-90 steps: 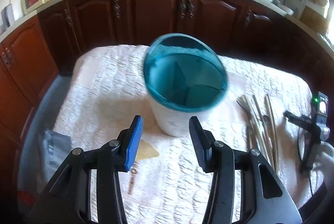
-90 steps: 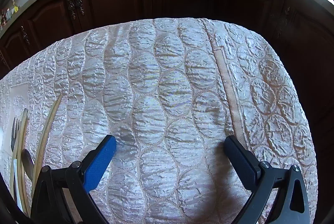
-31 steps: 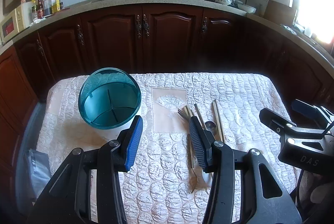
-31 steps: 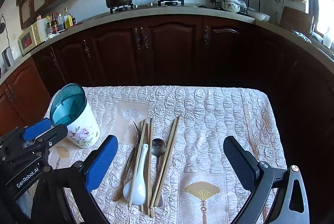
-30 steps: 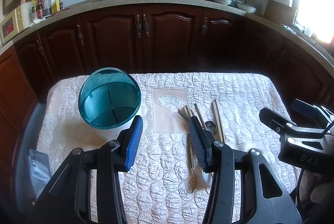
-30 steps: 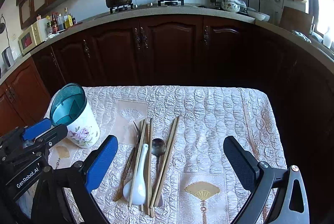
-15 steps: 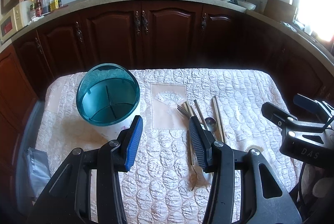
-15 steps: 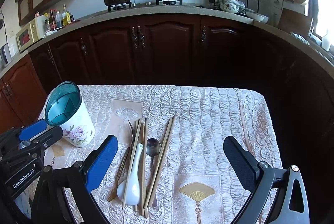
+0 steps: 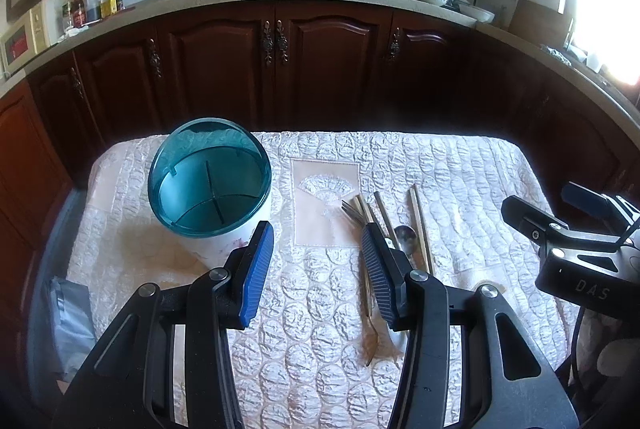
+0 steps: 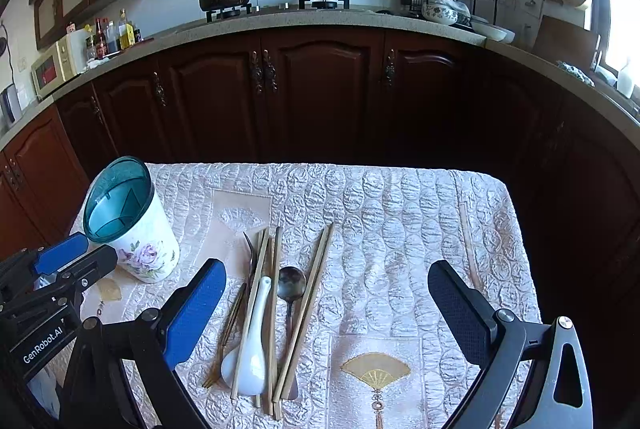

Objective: Organize utensils
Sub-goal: 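Move both tools toward the pile of chopsticks and spoons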

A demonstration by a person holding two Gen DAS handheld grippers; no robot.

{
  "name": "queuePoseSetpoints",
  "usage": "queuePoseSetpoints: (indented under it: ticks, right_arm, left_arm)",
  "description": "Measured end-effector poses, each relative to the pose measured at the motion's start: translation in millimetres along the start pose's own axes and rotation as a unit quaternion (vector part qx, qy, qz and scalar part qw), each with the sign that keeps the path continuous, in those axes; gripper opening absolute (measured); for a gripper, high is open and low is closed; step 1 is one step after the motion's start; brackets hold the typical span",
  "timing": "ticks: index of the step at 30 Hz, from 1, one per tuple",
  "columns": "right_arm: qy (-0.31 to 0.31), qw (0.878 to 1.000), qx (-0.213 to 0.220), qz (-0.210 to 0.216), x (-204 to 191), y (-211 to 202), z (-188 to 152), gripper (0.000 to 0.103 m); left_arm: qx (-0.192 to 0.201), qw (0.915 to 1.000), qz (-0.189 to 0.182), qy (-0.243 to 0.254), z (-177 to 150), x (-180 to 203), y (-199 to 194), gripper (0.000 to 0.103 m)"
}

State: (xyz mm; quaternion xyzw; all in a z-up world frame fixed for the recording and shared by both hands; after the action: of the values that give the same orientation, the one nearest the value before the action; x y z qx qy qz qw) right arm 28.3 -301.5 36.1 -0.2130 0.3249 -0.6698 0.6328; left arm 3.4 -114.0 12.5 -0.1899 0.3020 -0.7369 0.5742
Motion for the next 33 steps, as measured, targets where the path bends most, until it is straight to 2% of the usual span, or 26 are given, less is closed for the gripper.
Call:
queuePoseSetpoints:
  ticks: [15,33]
  right_arm:
    - [-0.002,1.000,0.000,0.016,-4.9,5.9,-1.5,0.101]
    - [0.000,1.000,-0.009,0.009,-4.2,10.4,-7.0,0.101]
  left_arm:
    - [0.001,0.9995,0.031,0.009,-1.0,-5.9,-11.3,0.046]
    - [0.001,0.9998,0.019,0.001,-6.5,-8.1,-16.7,0.046]
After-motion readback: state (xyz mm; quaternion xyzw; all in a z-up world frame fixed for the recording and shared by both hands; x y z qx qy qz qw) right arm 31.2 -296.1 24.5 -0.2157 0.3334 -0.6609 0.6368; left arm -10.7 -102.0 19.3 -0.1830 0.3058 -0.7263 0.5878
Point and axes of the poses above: each gripper's, at about its wrist camera, not at the fingertips, and y roughly the way its jaws point, x to its right, z to its top, the point moved 4 cm from there along y, roughly the way its jaws point, and after that the axes turned 10 degrees about y, right-handed, at the moved point
